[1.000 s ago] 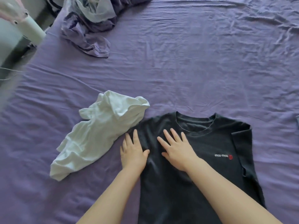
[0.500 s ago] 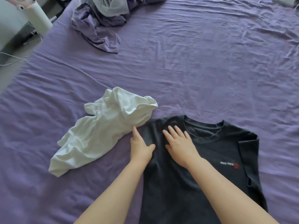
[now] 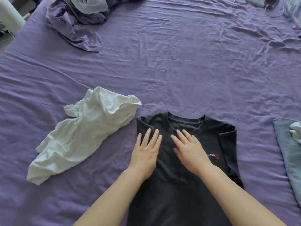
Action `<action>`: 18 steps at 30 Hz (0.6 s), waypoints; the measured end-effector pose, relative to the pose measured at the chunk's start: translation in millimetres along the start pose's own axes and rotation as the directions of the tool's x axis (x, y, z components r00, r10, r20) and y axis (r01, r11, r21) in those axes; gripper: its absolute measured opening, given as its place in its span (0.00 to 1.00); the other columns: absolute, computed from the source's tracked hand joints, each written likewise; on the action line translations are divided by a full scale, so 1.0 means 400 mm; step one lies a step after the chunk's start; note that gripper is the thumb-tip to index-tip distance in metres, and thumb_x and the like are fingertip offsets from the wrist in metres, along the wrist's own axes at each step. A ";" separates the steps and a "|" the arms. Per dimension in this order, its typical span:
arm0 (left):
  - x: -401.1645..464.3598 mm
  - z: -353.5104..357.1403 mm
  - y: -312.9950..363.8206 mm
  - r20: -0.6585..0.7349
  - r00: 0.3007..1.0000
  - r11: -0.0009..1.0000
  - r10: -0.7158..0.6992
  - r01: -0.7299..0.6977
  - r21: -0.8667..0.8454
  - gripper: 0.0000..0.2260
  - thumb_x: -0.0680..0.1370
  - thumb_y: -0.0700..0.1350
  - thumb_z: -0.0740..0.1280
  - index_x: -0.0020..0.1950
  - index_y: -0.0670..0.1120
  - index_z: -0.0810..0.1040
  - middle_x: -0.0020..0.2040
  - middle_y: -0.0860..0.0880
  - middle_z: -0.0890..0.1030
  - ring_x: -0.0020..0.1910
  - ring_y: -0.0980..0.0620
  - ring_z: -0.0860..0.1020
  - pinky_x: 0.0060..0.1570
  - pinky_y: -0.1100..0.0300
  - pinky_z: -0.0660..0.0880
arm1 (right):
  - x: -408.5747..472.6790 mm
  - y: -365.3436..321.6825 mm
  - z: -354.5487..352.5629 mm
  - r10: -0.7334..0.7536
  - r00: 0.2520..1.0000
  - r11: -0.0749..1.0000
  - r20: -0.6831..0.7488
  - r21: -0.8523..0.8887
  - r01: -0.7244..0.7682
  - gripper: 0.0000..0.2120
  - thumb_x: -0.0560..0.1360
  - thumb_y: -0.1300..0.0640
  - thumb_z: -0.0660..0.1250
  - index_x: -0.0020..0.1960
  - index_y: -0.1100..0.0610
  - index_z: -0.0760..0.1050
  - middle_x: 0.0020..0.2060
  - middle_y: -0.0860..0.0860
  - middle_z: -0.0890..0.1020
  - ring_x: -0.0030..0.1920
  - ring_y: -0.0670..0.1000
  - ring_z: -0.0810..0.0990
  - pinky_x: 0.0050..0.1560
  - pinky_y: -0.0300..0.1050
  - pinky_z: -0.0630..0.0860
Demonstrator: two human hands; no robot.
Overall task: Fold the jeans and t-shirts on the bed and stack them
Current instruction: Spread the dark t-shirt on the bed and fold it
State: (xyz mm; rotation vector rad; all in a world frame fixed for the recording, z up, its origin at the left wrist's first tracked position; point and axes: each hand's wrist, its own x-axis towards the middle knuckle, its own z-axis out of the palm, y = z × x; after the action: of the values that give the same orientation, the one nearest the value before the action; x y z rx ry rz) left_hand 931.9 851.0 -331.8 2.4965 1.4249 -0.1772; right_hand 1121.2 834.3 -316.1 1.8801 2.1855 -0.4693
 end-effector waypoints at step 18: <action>-0.162 0.102 0.162 0.027 1.000 1.000 0.013 -0.013 0.007 0.29 0.78 0.62 0.48 0.75 0.49 0.59 0.76 0.44 0.59 0.76 0.43 0.53 0.70 0.40 0.49 | -0.303 -0.023 0.217 0.154 0.976 0.988 -0.154 0.057 -0.147 0.29 0.78 0.38 0.47 0.74 0.49 0.57 0.74 0.55 0.58 0.75 0.57 0.53 0.71 0.59 0.51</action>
State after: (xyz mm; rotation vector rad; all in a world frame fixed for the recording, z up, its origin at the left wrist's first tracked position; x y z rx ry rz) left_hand 955.4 754.2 -344.9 2.4990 1.3994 -0.2133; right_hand 1127.5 689.0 -350.7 2.1557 2.1208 -0.3551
